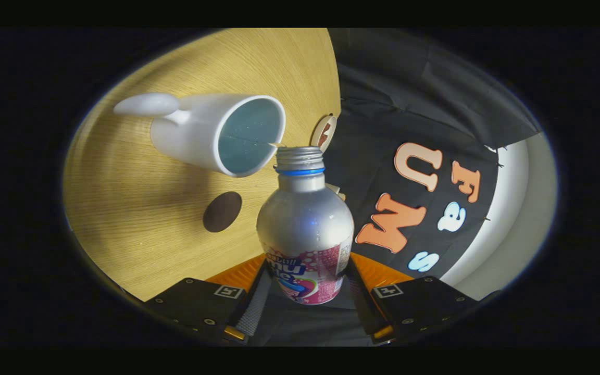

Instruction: Take the bottle from table, then pour the juice into the cup, finally place the bottle on the coaster

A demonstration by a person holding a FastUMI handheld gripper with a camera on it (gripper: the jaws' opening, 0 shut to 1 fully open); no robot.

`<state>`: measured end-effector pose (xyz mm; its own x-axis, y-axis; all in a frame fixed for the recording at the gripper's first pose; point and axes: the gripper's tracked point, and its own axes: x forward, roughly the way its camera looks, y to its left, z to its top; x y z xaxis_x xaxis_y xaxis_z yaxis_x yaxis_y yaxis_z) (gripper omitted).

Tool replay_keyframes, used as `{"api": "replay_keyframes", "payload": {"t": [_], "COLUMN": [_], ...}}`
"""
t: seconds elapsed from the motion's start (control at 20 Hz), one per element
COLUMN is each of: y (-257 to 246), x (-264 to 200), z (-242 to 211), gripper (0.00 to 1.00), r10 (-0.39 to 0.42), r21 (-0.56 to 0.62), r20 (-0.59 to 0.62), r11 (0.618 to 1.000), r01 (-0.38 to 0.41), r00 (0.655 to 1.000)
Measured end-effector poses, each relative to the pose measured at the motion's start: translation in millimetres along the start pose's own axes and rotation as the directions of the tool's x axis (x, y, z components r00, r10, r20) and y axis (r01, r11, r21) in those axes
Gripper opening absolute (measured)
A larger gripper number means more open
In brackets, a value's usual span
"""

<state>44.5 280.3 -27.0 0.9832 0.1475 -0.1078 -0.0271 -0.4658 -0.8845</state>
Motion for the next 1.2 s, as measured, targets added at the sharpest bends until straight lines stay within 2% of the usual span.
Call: {"api": "replay_keyframes", "payload": {"t": [1.2], "y": [-4.3], "x": [5.8], "z": [-1.8], "gripper": [0.75], "r10": [0.024], "r21": [-0.123], "r20": [-0.004], "r11": [0.992], "r01": [-0.025], "r00": [1.000]}}
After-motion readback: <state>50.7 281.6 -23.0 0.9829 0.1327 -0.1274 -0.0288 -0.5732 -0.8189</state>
